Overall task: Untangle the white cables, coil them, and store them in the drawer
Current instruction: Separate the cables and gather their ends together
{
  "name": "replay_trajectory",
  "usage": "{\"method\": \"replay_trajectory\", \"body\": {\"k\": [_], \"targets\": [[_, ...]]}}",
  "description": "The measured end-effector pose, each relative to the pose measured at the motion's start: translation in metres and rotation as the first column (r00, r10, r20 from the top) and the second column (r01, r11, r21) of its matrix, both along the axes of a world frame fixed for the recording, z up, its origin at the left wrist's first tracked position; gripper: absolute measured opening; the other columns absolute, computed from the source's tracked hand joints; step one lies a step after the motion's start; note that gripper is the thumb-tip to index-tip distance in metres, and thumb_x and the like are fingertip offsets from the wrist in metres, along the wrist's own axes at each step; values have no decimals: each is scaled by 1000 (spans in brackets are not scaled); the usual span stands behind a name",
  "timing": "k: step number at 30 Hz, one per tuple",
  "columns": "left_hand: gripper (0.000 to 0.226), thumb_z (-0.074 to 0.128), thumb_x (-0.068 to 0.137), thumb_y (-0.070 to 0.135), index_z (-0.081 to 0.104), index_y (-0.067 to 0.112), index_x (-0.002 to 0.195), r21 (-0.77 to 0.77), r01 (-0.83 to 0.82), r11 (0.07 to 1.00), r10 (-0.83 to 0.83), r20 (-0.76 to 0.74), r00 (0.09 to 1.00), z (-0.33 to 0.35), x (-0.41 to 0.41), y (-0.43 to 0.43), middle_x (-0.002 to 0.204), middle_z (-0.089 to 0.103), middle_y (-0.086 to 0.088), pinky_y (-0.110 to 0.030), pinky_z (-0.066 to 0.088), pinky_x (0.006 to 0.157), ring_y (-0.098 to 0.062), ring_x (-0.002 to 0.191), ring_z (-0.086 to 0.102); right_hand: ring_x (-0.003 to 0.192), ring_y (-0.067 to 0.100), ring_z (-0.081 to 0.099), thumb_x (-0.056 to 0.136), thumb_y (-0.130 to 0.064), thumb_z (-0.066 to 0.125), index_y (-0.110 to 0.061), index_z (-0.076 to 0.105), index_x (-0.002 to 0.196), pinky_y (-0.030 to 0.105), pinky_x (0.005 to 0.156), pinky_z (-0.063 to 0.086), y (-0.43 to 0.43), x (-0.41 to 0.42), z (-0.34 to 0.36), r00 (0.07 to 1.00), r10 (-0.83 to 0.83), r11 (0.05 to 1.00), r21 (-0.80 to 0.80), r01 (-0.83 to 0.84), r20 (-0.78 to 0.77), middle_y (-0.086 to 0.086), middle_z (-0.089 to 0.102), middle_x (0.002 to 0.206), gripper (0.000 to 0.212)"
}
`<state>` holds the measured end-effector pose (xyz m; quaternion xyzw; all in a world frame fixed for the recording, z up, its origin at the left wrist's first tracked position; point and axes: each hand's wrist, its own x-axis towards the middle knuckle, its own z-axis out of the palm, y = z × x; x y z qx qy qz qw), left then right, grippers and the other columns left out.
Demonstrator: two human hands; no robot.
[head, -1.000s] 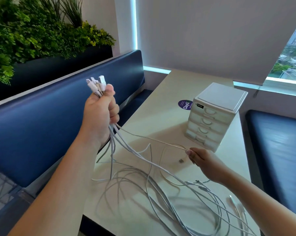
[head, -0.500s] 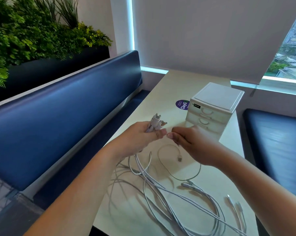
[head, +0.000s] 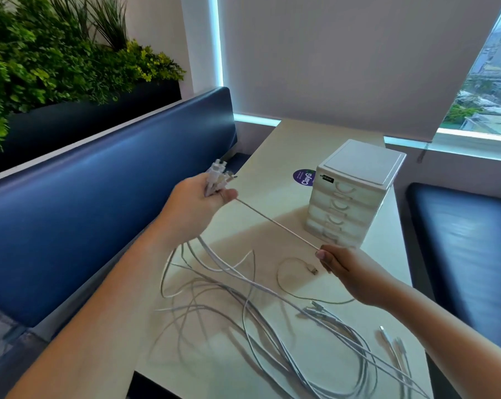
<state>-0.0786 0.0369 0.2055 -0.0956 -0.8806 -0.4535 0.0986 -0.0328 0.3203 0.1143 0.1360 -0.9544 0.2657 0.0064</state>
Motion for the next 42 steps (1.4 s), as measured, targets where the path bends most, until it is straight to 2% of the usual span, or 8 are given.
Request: {"method": "replay_trajectory", "body": {"k": [8, 11, 18, 24, 27, 31, 35, 42], "targets": [[15, 65, 92, 30, 60, 20, 82, 72, -162, 984, 167, -73, 983, -9, -12, -14, 75, 54, 7, -9, 35, 60, -1, 64, 48, 61, 24, 50, 97, -48, 22, -22, 41, 72, 39, 61, 43, 4, 3, -12, 998, 2, 986, 165, 10, -69, 0, 53, 63, 41], [25, 66, 91, 35, 64, 10, 93, 174, -331, 927, 341, -29, 940, -12, -24, -39, 86, 58, -2, -29, 38, 70, -23, 83, 53, 62, 29, 50, 98, -44, 25, -18, 41, 73, 41, 62, 42, 21, 12, -28, 998, -46, 980, 190, 52, -36, 4, 54, 63, 39], [16, 63, 92, 44, 65, 29, 87, 188, -253, 949, 224, 160, 961, -27, -32, -41, 69, 59, 9, -33, 38, 68, -11, 62, 44, 63, 28, 51, 100, -46, 29, -22, 40, 71, 38, 63, 42, 32, 20, -40, 987, -134, 942, 320, 101, 84, 3, 53, 64, 39], [18, 60, 92, 48, 68, 32, 90, 365, -291, 884, 303, 28, 953, -16, -24, -32, 105, 71, 2, -45, 43, 68, -22, 60, 36, 63, 25, 46, 100, -51, 23, -24, 40, 76, 33, 61, 40, 16, 20, -24, 998, -55, 855, 518, 25, 42, -7, 37, 59, 39], [18, 59, 96, 39, 74, 30, 94, 326, -159, 932, 168, 1, 986, -8, -12, -14, 105, 72, 12, -50, 49, 86, -16, 60, 45, 61, 25, 43, 99, -50, 25, -23, 39, 72, 34, 59, 39, -1, 16, -3, 1000, 11, 871, 491, -8, -4, -7, 35, 56, 41], [17, 59, 95, 26, 75, 23, 96, 204, 151, 967, -175, 106, 979, -16, 1, 17, 91, 68, 22, -13, 42, 67, 13, 60, 54, 60, 25, 47, 99, -50, 25, -24, 32, 66, 39, 60, 45, -26, 13, 26, 994, 107, 915, 395, -84, -37, -4, 41, 57, 42], [11, 66, 91, 33, 76, 30, 92, 89, 354, 931, -365, 282, 887, -42, 2, 36, 103, 72, 12, -30, 47, 97, -3, 101, 65, 63, 25, 50, 99, -49, 27, -26, 37, 72, 39, 60, 43, -44, 12, 47, 977, 168, 945, 303, -121, -134, -1, 48, 62, 37], [26, 73, 85, 34, 63, 12, 74, 35, 376, 926, -371, 272, 888, -41, 9, 37, 64, 60, 16, -14, 38, 56, 0, 56, 49, 63, 27, 51, 98, -51, 24, -27, 34, 73, 41, 61, 45, -42, 8, 44, 981, 118, 964, 253, -76, -153, 1, 49, 63, 36]]}}
